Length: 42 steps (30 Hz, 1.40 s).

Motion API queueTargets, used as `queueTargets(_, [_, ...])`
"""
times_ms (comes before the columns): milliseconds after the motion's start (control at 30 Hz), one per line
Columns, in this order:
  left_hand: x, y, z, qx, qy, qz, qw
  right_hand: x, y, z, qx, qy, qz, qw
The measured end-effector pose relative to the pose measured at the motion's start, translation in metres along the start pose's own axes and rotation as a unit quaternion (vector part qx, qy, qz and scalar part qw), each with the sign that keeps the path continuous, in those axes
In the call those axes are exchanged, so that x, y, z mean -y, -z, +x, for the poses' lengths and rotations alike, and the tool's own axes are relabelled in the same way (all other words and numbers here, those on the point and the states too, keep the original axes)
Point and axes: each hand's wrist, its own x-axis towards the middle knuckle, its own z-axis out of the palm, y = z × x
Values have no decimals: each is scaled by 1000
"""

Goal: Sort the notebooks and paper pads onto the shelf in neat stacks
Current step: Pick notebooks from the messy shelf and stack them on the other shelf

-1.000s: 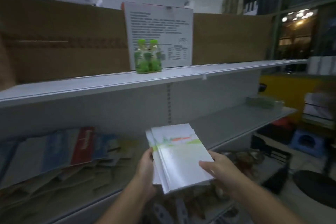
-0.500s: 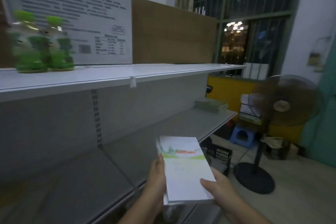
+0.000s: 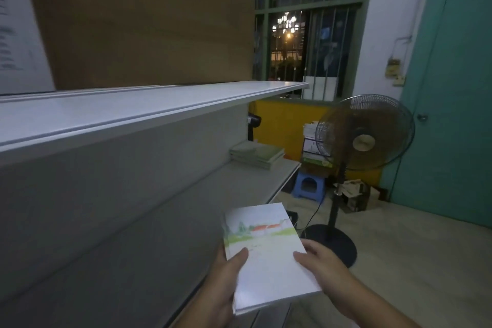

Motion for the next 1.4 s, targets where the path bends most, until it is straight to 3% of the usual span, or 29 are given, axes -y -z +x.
queueTargets(133, [13, -38, 49, 8, -14, 5, 1000, 0, 34, 60, 33, -35, 27, 998])
queueTargets(433, [14, -106, 156, -67, -106, -13, 992, 41, 94, 192, 134, -14, -6, 991])
queueTargets(633, [4, -111, 206, -91, -88, -58, 990, 56, 96, 270, 173, -22, -56, 983])
queueTargets(767, [-22, -118, 242, -75, -109, -46, 990, 73, 89, 332, 167, -12, -77, 983])
queueTargets(900, [-46, -136, 302, -155, -134, -48, 978, 97, 93, 382, 135, 23, -100, 986])
queueTargets(1000, [-54, -143, 351, -225, -147, 15, 963, 110, 97, 425, 82, 61, -132, 986])
queueTargets(1100, [-58, -141, 393, -287, -124, 31, 949, 119, 100, 466, 82, 96, -191, 974])
queueTargets(1300, [-67, -150, 450, -312, -109, 88, 940, 142, 105, 532, 143, 103, -222, 959])
queueTargets(1400, [-62, -154, 482, -348, -72, 100, 929, 145, 100, 568, 174, 181, -367, 896])
